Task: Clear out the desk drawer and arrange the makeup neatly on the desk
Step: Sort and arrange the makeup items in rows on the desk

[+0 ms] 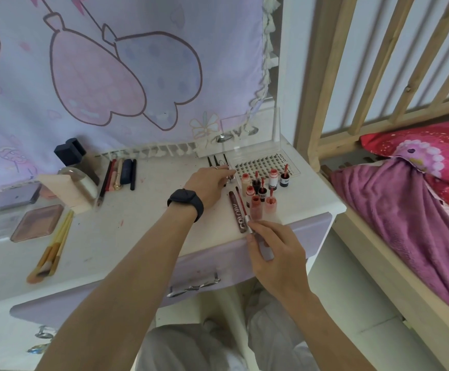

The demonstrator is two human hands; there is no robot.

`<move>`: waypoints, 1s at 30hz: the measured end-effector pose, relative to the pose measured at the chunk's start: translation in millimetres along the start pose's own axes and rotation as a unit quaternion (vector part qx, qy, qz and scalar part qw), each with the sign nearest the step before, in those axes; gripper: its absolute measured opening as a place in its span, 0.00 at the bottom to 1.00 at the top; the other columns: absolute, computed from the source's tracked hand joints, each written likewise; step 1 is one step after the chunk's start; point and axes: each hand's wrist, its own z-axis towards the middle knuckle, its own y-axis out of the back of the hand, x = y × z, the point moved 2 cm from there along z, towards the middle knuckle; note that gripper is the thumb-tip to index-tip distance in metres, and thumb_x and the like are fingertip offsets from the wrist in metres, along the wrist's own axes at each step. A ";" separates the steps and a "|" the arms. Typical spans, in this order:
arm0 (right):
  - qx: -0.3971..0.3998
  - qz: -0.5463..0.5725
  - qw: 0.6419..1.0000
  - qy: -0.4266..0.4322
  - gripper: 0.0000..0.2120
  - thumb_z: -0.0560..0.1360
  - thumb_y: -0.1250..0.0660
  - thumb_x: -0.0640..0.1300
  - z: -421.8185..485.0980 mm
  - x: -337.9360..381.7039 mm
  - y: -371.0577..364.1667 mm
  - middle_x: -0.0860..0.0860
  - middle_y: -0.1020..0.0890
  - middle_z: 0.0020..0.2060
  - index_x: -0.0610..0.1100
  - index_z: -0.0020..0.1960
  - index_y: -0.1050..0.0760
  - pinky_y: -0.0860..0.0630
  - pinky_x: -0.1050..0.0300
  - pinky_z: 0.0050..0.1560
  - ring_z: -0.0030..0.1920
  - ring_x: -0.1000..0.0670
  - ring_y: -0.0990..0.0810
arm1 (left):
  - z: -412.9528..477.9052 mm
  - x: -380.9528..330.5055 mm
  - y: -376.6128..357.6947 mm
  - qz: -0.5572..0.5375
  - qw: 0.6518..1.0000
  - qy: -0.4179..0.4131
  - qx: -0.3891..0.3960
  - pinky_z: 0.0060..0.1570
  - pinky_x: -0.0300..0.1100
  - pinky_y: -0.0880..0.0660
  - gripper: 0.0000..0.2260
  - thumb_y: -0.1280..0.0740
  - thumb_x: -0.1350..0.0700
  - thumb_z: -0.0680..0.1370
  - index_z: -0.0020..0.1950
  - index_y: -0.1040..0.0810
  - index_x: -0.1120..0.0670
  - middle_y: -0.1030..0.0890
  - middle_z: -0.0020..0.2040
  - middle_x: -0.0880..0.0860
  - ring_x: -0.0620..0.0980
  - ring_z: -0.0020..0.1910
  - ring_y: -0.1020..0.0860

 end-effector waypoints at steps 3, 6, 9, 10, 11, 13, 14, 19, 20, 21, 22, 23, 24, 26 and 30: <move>-0.001 0.001 1.000 -0.001 0.12 0.76 0.29 0.43 0.2 0.7 0.4 0.52 0.16 0.54 0.44 0.58 0.16 0.24 0.65 0.57 0.52 0.54 0.20 | 0.2 -2.1 0.3 -0.012 1.000 0.006 -0.001 0.70 0.50 0.32 0.19 0.43 0.60 0.85 0.75 0.29 0.49 0.31 0.76 0.51 0.54 0.74 0.32; 0.003 -0.002 1.000 -0.002 0.12 0.76 0.30 0.44 0.6 2.0 1.2 0.51 0.16 0.54 0.43 0.58 0.17 0.22 0.63 0.55 0.50 0.53 0.20 | -6.7 -3.6 3.9 -0.026 0.999 0.010 -0.026 0.67 0.51 0.30 0.19 0.44 0.60 0.85 0.74 0.28 0.48 0.28 0.74 0.51 0.54 0.71 0.30; 0.003 -0.003 1.000 -0.008 0.13 0.77 0.32 0.47 1.0 4.3 2.0 0.51 0.16 0.53 0.43 0.59 0.17 0.24 0.66 0.56 0.49 0.54 0.20 | -22.1 -6.4 8.4 -0.070 0.992 0.054 -0.092 0.57 0.49 0.24 0.17 0.43 0.58 0.84 0.68 0.23 0.45 0.24 0.66 0.49 0.52 0.64 0.27; 0.002 -0.004 1.000 -0.009 0.14 0.77 0.33 0.47 1.1 4.6 2.1 0.51 0.16 0.53 0.42 0.59 0.17 0.25 0.67 0.56 0.49 0.54 0.20 | -29.0 -8.7 8.6 -0.092 0.987 0.070 -0.114 0.54 0.47 0.24 0.16 0.42 0.58 0.83 0.65 0.22 0.44 0.23 0.63 0.49 0.51 0.60 0.25; -0.001 -0.004 1.000 -0.010 0.14 0.77 0.32 0.47 1.2 5.1 2.0 0.50 0.16 0.53 0.42 0.58 0.17 0.26 0.68 0.56 0.49 0.54 0.21 | -37.4 -11.6 8.3 -0.115 0.981 0.082 -0.131 0.52 0.46 0.24 0.15 0.41 0.57 0.83 0.64 0.21 0.44 0.23 0.59 0.49 0.50 0.57 0.24; -0.005 -0.008 1.000 -0.013 0.12 0.76 0.30 0.44 1.0 5.2 1.7 0.50 0.16 0.52 0.42 0.58 0.17 0.26 0.67 0.56 0.50 0.53 0.20 | -55.4 -19.1 4.5 -0.151 0.973 0.094 -0.147 0.51 0.46 0.24 0.13 0.39 0.56 0.81 0.61 0.21 0.43 0.22 0.56 0.48 0.48 0.53 0.23; -0.005 -0.012 1.000 -0.014 0.12 0.76 0.29 0.43 0.8 4.8 1.4 0.50 0.16 0.53 0.42 0.58 0.17 0.26 0.66 0.56 0.50 0.53 0.20 | -64.1 -23.2 1.5 -0.163 0.971 0.097 -0.145 0.51 0.45 0.24 0.12 0.37 0.55 0.80 0.61 0.21 0.42 0.21 0.56 0.47 0.48 0.53 0.23; 0.004 -0.020 1.000 -0.018 0.13 0.75 0.27 0.38 1.4 3.9 0.2 0.49 0.16 0.53 0.42 0.59 0.18 0.22 0.58 0.55 0.50 0.51 0.20 | -94.4 -38.5 -15.6 -0.196 0.968 0.090 -0.128 0.50 0.34 0.27 0.12 0.34 0.50 0.78 0.61 0.18 0.44 0.18 0.56 0.49 0.47 0.53 0.22; 0.006 -0.017 1.000 -0.020 0.13 0.75 0.27 0.38 1.7 4.1 0.1 0.49 0.16 0.53 0.43 0.60 0.18 0.22 0.58 0.55 0.50 0.50 0.20 | -97.4 -40.2 -17.8 -0.193 0.969 0.087 -0.127 0.55 0.39 0.26 0.13 0.33 0.50 0.78 0.61 0.18 0.44 0.18 0.57 0.50 0.49 0.57 0.23; 0.009 -0.016 1.000 -0.021 0.13 0.75 0.27 0.39 1.7 4.7 0.1 0.49 0.16 0.53 0.43 0.60 0.18 0.22 0.58 0.55 0.50 0.50 0.20 | -99.9 -41.2 -19.0 -0.186 0.970 0.087 -0.127 0.60 0.44 0.26 0.13 0.34 0.49 0.78 0.62 0.18 0.45 0.18 0.58 0.50 0.51 0.60 0.24; 0.011 -0.015 1.000 -0.022 0.13 0.76 0.27 0.39 1.7 4.8 0.3 0.49 0.16 0.53 0.43 0.60 0.18 0.22 0.58 0.54 0.50 0.50 0.20 | -101.5 -41.9 -19.7 -0.179 0.972 0.088 -0.127 0.62 0.48 0.28 0.13 0.34 0.49 0.79 0.62 0.18 0.45 0.18 0.58 0.50 0.52 0.62 0.26; 0.013 -0.015 1.000 -0.022 0.13 0.76 0.27 0.39 1.6 5.1 0.7 0.49 0.16 0.53 0.43 0.60 0.18 0.22 0.58 0.54 0.50 0.51 0.20 | -102.4 -42.2 -20.1 -0.175 0.972 0.089 -0.128 0.63 0.49 0.29 0.13 0.34 0.48 0.79 0.63 0.19 0.45 0.17 0.58 0.49 0.53 0.62 0.27; 0.014 -0.015 1.000 -0.021 0.13 0.76 0.27 0.39 1.7 5.4 1.2 0.50 0.16 0.53 0.43 0.60 0.18 0.22 0.58 0.54 0.49 0.51 0.20 | -102.8 -42.6 -20.4 -0.174 0.972 0.089 -0.130 0.63 0.48 0.29 0.13 0.34 0.48 0.79 0.62 0.19 0.44 0.17 0.58 0.49 0.54 0.62 0.27; 0.016 -0.013 1.000 -0.022 0.12 0.76 0.28 0.39 2.2 6.1 1.7 0.50 0.16 0.53 0.44 0.60 0.18 0.22 0.58 0.53 0.49 0.51 0.21 | -102.2 -42.8 -21.3 -0.172 0.973 0.088 -0.130 0.63 0.46 0.30 0.13 0.35 0.47 0.79 0.62 0.19 0.44 0.16 0.57 0.48 0.53 0.62 0.27; 0.020 -0.009 0.999 -0.030 0.12 0.77 0.28 0.40 3.3 7.8 1.2 0.50 0.16 0.52 0.44 0.60 0.18 0.22 0.57 0.52 0.49 0.51 0.21 | -100.7 -41.6 -23.9 -0.164 0.975 0.091 -0.122 0.63 0.47 0.30 0.13 0.36 0.46 0.79 0.63 0.20 0.43 0.17 0.57 0.48 0.53 0.62 0.27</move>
